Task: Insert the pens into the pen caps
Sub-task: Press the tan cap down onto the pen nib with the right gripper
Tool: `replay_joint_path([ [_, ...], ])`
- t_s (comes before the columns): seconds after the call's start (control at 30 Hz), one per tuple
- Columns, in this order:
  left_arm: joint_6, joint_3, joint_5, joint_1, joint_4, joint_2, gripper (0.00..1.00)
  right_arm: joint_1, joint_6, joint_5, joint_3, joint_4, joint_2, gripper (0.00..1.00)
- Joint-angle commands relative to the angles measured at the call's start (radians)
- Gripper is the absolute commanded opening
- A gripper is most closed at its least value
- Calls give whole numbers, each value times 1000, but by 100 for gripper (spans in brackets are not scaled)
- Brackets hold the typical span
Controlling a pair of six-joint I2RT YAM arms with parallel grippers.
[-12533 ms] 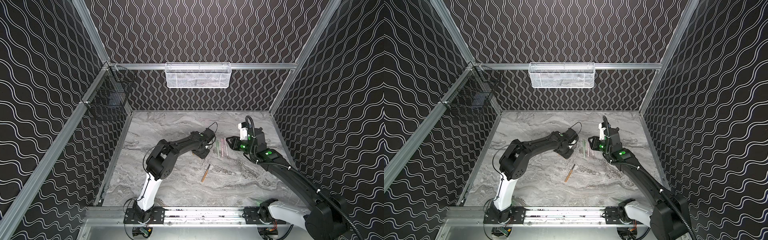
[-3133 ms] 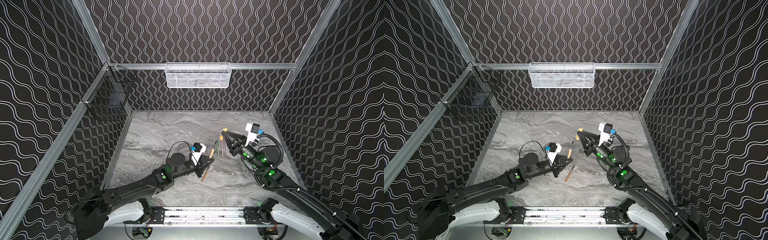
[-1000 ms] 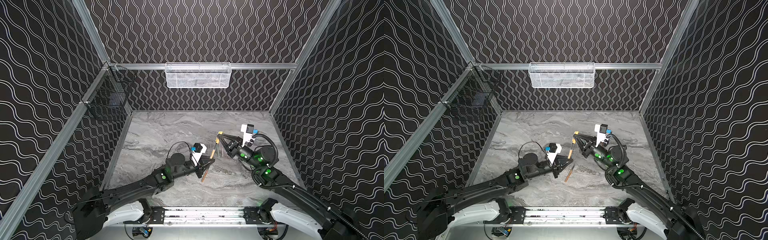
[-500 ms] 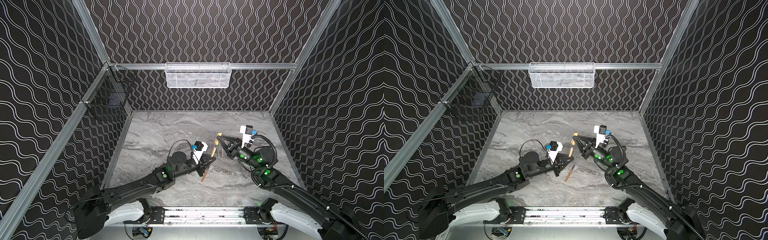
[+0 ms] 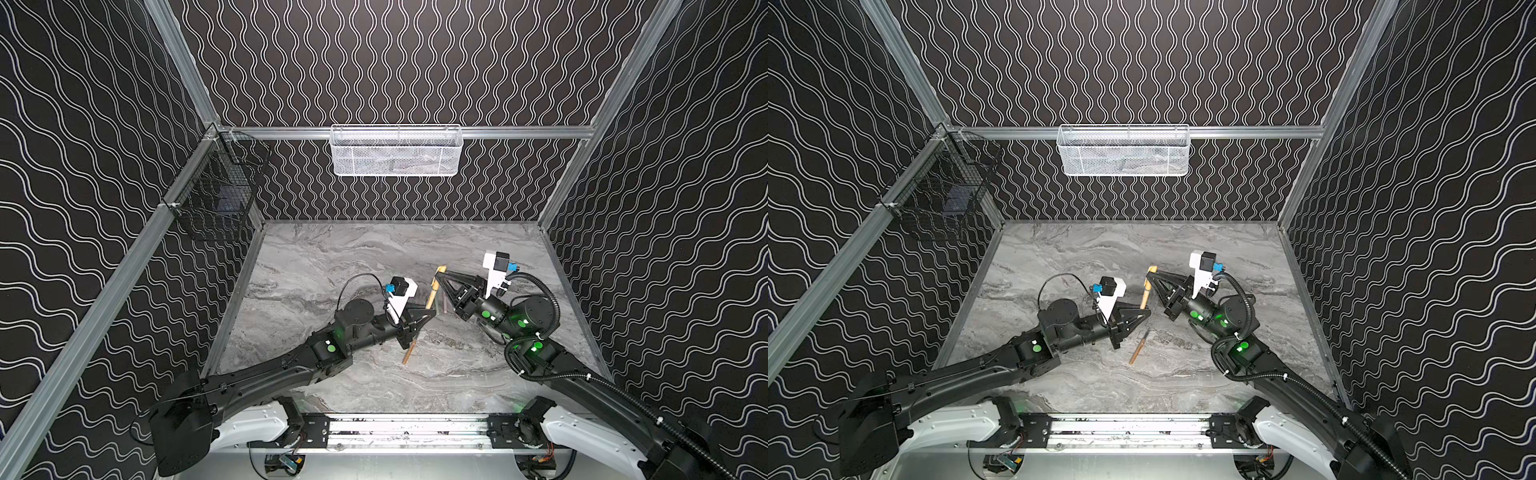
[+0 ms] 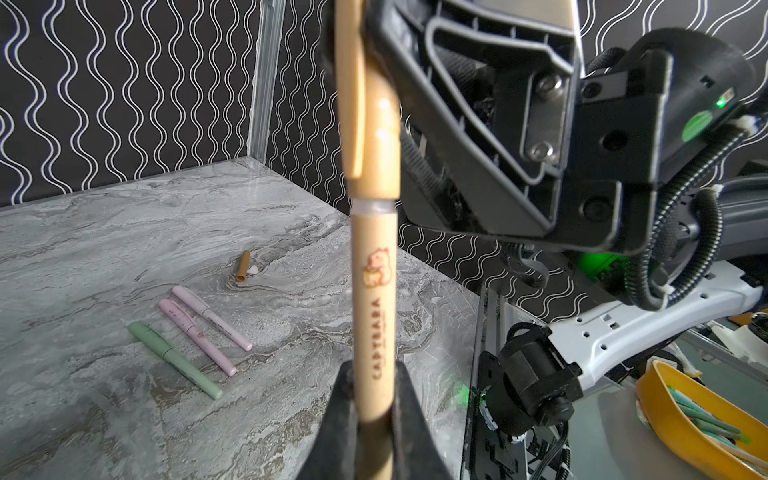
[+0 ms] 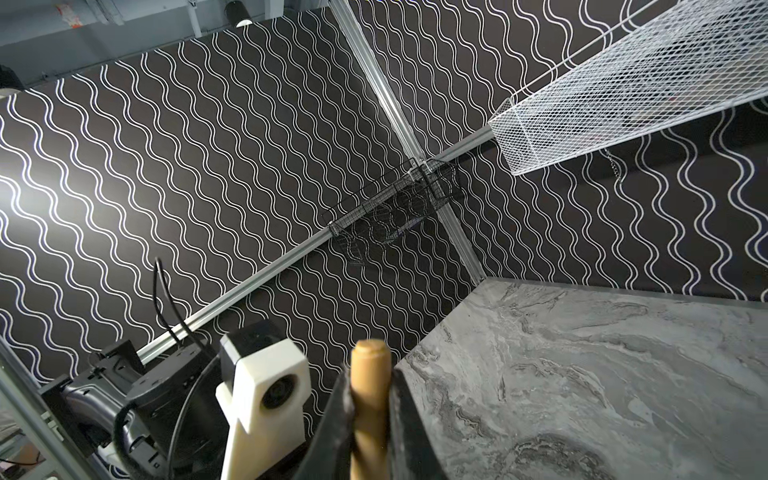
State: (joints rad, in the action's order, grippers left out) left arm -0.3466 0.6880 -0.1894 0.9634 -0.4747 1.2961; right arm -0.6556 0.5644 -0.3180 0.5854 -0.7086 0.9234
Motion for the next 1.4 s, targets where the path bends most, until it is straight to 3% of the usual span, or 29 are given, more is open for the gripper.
replay_joint_path([
  [0.0,61,24,78,0,-107,7,0,-2,-41,-5,24,122,-12,32],
  [0.2,119,10,108,0,-132,24,0,-2,-121,55,107,320,-71,47],
  [0.5,113,-103,119,0,-212,22,0,-2,-265,103,207,548,-131,46],
  [0.57,106,-132,116,0,-232,24,0,-2,-266,133,231,601,-134,43],
  [0.63,96,-153,95,0,-234,31,0,-1,-272,163,285,679,-118,31],
  [0.73,82,-173,62,0,-239,36,0,1,-305,123,368,764,-72,16],
  [0.8,76,-189,49,0,-257,35,0,3,-318,100,405,796,-39,11],
  [1.03,71,-191,18,0,-253,11,0,7,-319,-10,492,833,47,32],
  [1.37,64,-171,10,0,-239,-6,0,6,-294,-126,465,827,95,31],
])
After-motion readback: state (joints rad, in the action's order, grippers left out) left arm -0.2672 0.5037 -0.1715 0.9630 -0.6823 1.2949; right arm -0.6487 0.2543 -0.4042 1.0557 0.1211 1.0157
